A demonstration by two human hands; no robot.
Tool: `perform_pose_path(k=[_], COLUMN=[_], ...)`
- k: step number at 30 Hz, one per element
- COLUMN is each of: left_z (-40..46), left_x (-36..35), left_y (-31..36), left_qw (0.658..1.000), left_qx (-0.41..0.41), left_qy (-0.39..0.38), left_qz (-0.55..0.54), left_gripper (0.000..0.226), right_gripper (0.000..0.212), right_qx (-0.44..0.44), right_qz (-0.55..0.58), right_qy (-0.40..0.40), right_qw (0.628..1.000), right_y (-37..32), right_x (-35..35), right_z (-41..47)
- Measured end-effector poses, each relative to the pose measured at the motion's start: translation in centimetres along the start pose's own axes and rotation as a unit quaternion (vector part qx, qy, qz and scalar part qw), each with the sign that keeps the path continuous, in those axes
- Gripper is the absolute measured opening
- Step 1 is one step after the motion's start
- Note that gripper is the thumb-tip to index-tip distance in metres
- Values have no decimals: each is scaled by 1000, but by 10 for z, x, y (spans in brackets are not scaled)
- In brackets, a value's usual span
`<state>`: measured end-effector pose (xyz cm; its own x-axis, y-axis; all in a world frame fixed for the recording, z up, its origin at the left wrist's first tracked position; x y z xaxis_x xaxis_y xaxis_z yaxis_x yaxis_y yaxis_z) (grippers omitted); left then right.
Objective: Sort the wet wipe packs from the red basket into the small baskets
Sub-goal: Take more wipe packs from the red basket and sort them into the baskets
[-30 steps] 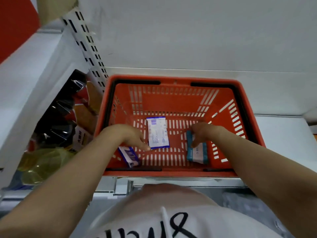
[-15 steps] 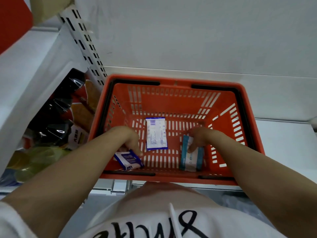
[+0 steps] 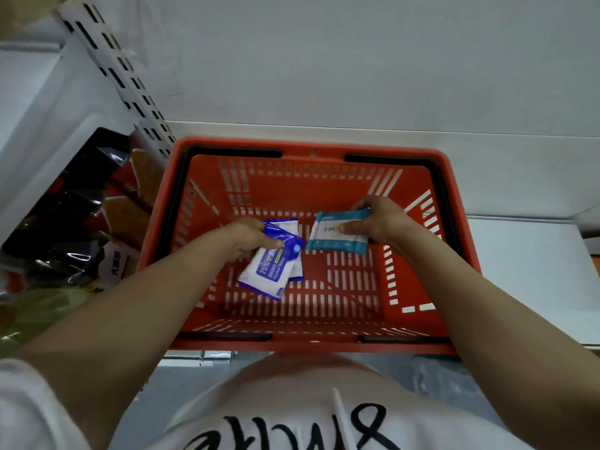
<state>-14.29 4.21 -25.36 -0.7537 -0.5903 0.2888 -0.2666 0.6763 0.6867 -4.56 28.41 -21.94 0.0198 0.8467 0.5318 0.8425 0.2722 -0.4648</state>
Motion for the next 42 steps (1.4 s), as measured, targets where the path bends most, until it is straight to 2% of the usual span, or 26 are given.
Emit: perform_pose_path(k=[3, 5, 8, 10, 12, 14, 17, 20, 24, 28, 32, 38, 42], left_z=[15, 22, 24, 27, 28, 28, 26, 24, 5, -19, -41, -86, -126], left_x=[-15, -20, -24, -29, -31, -34, -36, -41, -46, -42, -37, -49, -85], left_y=[-5, -4, 10, 14, 15, 13, 12, 19, 44, 66, 75, 82, 92], left_qw=[997, 996, 962, 960, 971, 976, 986, 995, 985, 955, 928, 905, 892], left_qx=[-9, -6, 12, 34, 55, 59, 44, 11, -30, -82, -122, -166, -184], left_qy=[48, 78, 124, 141, 146, 143, 145, 91, 26, -6, 3, 27, 1], left_qz=[-66, 32, 244, 238, 182, 151, 66, -48, -167, -285, -353, -391, -413], left_gripper=[43, 48, 77, 99, 112, 99, 72, 61, 24, 14, 6, 16, 8], right_gripper=[37, 40, 57, 64, 53, 43, 39, 42, 41, 31, 35, 35, 34], right_qx=[-37, -59, -75, -78, -82, -87, -90, -89, -68, -11, 46, 68, 97], right_qz=[44, 83, 122, 136, 156, 186, 220, 262, 333, 434, 465, 480, 535], right_qy=[-16, -39, -77, -95, -108, -116, -106, -90, -67, -32, 14, 31, 55], right_qw=[998, 994, 987, 983, 978, 972, 965, 957, 938, 900, 884, 874, 838], right_y=[7, 11, 18, 21, 24, 26, 29, 32, 30, 25, 31, 57, 90], right_x=[10, 15, 17, 16, 16, 17, 20, 23, 20, 12, 7, 9, 24], right_z=[-8, -15, -27, -35, -41, -46, -54, -61, -74, -92, -113, -154, -189])
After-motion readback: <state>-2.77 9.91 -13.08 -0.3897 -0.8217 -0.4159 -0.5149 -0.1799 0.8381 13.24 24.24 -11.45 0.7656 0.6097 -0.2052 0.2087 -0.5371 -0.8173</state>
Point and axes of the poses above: each hand's wrist, its own z-axis towards the middle knuckle, its own x-axis out of the back of the hand, y = z × x, the point moved 3 cm from there along z, towards the middle knuckle, and after that the axes turned 13 degrees about -x, right-handed, at the moved point
